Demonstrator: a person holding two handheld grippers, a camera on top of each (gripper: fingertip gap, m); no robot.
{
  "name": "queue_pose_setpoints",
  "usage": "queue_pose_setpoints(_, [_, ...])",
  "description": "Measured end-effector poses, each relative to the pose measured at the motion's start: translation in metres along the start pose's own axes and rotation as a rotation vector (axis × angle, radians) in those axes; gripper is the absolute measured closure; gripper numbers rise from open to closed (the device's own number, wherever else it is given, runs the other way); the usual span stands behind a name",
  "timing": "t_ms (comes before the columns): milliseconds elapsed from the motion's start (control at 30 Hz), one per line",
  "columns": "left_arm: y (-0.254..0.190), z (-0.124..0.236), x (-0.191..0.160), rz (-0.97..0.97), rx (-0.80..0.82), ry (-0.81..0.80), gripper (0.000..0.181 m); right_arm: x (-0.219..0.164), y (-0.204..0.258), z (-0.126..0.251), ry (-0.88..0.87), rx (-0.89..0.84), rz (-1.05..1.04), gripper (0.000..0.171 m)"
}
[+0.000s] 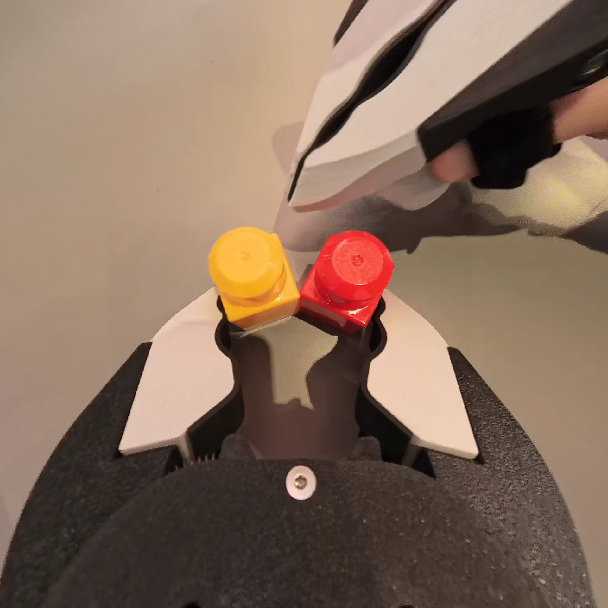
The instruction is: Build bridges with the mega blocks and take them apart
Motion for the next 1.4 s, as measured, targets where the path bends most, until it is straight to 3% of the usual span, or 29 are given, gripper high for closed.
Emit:
queue_pose_setpoints(433, [-0.002, 0.002, -0.003, -0.045, -0.044, 0.01, 0.09, 0.0, 0.005, -0.023, 0.034, 0.144, 0.036, 0.171])
queue_pose_setpoints(633, [-0.002, 0.002, -0.003, -0.047, -0.048, 0.01, 0.09, -0.006, 0.001, -0.015, 0.079, 0.047, 0.034, 0.171])
queue_pose_setpoints(833, [-0.002, 0.002, -0.003, -0.051, -0.053, 0.011, 0.09, -0.013, 0.011, 0.01, 0.099, 0.068, -0.071, 0.171])
queue_pose_setpoints(1167, [-0.002, 0.001, -0.002, -0.089, -0.091, 0.017, 0.089, -0.016, 0.026, -0.008, 0.113, 0.198, -0.096, 0.171])
queue_pose_setpoints(1400, [-0.001, 0.001, -0.002, -0.1, -0.092, 0.034, 0.087, -0.013, 0.013, -0.006, 0.073, 0.105, -0.057, 0.171])
Point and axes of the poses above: each gripper's, where its closed fingertips meet, z back along the fingers, x out of its top, y = z × x across the jaws, the point moved 6 cm from there along z, back along the fingers, and after that the axes turned 6 degrees about z, right-handed, at the moved point
